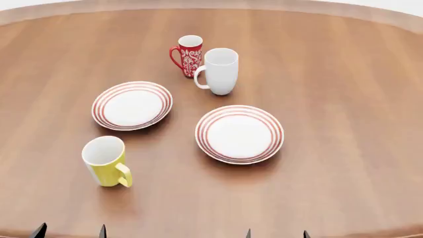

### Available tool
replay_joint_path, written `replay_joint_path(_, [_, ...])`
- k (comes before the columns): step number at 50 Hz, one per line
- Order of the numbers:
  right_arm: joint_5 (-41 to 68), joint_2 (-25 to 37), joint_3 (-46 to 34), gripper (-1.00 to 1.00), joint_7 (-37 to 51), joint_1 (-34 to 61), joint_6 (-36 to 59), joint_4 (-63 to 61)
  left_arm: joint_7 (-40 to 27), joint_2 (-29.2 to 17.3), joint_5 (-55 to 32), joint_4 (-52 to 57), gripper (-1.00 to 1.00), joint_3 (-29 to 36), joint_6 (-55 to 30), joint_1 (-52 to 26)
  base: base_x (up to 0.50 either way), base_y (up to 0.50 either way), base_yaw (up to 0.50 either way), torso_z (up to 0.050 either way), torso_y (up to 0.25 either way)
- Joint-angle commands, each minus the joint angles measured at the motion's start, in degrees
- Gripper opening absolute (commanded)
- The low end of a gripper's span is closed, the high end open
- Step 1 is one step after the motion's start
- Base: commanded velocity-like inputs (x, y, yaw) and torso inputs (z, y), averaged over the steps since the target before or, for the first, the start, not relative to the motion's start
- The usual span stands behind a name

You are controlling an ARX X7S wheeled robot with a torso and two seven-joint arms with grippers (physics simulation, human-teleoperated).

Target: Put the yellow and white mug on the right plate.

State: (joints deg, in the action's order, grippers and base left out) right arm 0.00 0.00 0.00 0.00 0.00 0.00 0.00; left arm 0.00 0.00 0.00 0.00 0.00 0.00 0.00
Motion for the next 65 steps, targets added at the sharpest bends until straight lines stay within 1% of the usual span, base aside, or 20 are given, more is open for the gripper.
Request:
replay_joint_path(1, [0.9,0.9,-1.2,1.00,1.1,0.0,0.2,-0.1,-1.2,-0.9,-0.7,-0.2,1.00,1.2,0.2,0.2,0.00,0.00,0.00,0.000,0.000])
replay_joint_path(7, [1.9,2.1,-2.7,1.00,2.5,0.0,0.5,-0.4,-2.8,-2.2,-1.4,0.1,1.00,2.5,0.5,0.9,0.00,0.00,0.00,0.000,0.000])
replay_joint_path(21, [3.5,3.6,-4.4,1.00,4.2,0.3,1.4,-0.2,-3.7,-3.6,-3.0,-0.5,1.00,4.9,0.8,1.8,0.00,0.00,0.00,0.000,0.000])
replay_joint_path(22, [3.5,3.6,-4.4,1.00,4.2,0.3,1.4,-0.2,-3.7,-3.6,-3.0,-0.5,1.00,4.9,0.8,1.8,0.00,0.00,0.00,0.000,0.000])
replay_joint_path(23, [3.5,3.6,-4.5,1.00,4.3,0.3,0.0,0.3,-0.7,-1.0,-0.7,0.0,1.00,1.8,0.3,2.1,0.00,0.00,0.00,0.000,0.000])
replay_joint_path(25, [3.7,3.8,-4.6,1.00,4.6,0.3,2.1,-0.9,-1.4,-1.4,-1.0,-0.6,1.00,2.4,0.6,1.8,0.00,0.00,0.00,0.000,0.000])
replay_joint_path(34, [4.6,4.3,-5.4,1.00,5.1,0.7,1.2,1.2,-3.0,-2.7,-2.2,-0.6,1.00,4.0,0.5,1.8,0.00,0.00,0.00,0.000,0.000])
replay_joint_path(40, [5.4,4.8,-5.7,1.00,5.7,0.5,3.7,-0.8,-3.9,-3.3,-2.5,-0.8,1.00,4.8,1.5,1.8,0.00,0.00,0.00,0.000,0.000])
replay_joint_path(43, [4.3,5.1,-6.0,1.00,6.3,0.6,-1.3,-0.6,-7.0,-4.5,3.0,0.3,1.00,6.0,10.0,2.4,0.00,0.00,0.00,0.000,0.000])
replay_joint_path(44, [5.7,4.3,-4.4,1.00,7.2,0.2,-5.7,-2.5,-9.9,-5.1,7.2,1.7,1.00,6.0,16.1,2.9,0.00,0.00,0.00,0.000,0.000])
replay_joint_path(46, [5.7,4.4,-4.3,1.00,6.9,-0.3,-11.3,-3.5,-12.5,-5.7,10.1,3.0,1.00,6.0,21.5,3.3,0.00,0.00,0.00,0.000,0.000])
replay_joint_path(47, [7.1,4.3,-3.9,1.00,5.9,-1.0,-19.0,-5.0,-17.1,-5.6,14.0,5.8,1.00,4.1,27.1,4.0,0.00,0.00,0.00,0.000,0.000])
replay_joint_path(49, [5.7,4.2,-3.6,1.00,6.5,-1.4,-24.6,-5.8,-18.9,-5.9,15.9,7.4,1.00,3.7,29.9,4.4,0.00,0.00,0.00,0.000,0.000])
replay_joint_path(50, [5.3,4.0,-3.4,1.00,6.7,-1.7,-29.3,-6.7,-20.8,-5.9,18.1,8.9,1.00,2.9,31.9,4.8,0.00,0.00,0.00,0.000,0.000])
replay_joint_path(52, [4.5,4.0,-3.4,1.00,7.0,-2.2,-32.8,-7.4,-22.5,-5.9,20.5,10.2,1.00,2.3,33.4,5.1,0.00,0.00,0.00,0.000,0.000])
replay_joint_path(53, [8.1,4.4,-4.1,1.00,6.0,-2.6,-33.5,-8.3,-23.5,-5.9,21.7,10.5,1.00,2.0,34.5,5.3,0.00,0.00,0.00,0.000,0.000])
replay_joint_path(55, [6.9,4.2,-3.9,1.00,6.5,-2.6,-35.2,-7.9,-23.3,-6.1,21.0,10.9,1.00,2.3,34.3,5.6,0.00,0.00,0.00,0.000,0.000])
replay_joint_path(60, [6.8,4.6,-4.3,1.00,7.2,-2.3,-34.3,-7.2,-23.8,-6.5,21.1,11.0,1.00,2.7,34.5,5.7,0.00,0.00,0.00,0.000,0.000])
replay_joint_path(65, [6.5,5.0,-5.0,1.00,7.5,-2.3,-34.0,-7.1,-23.8,-6.9,20.7,10.7,1.00,3.4,34.2,5.8,0.00,0.50,0.00,0.000,0.000])
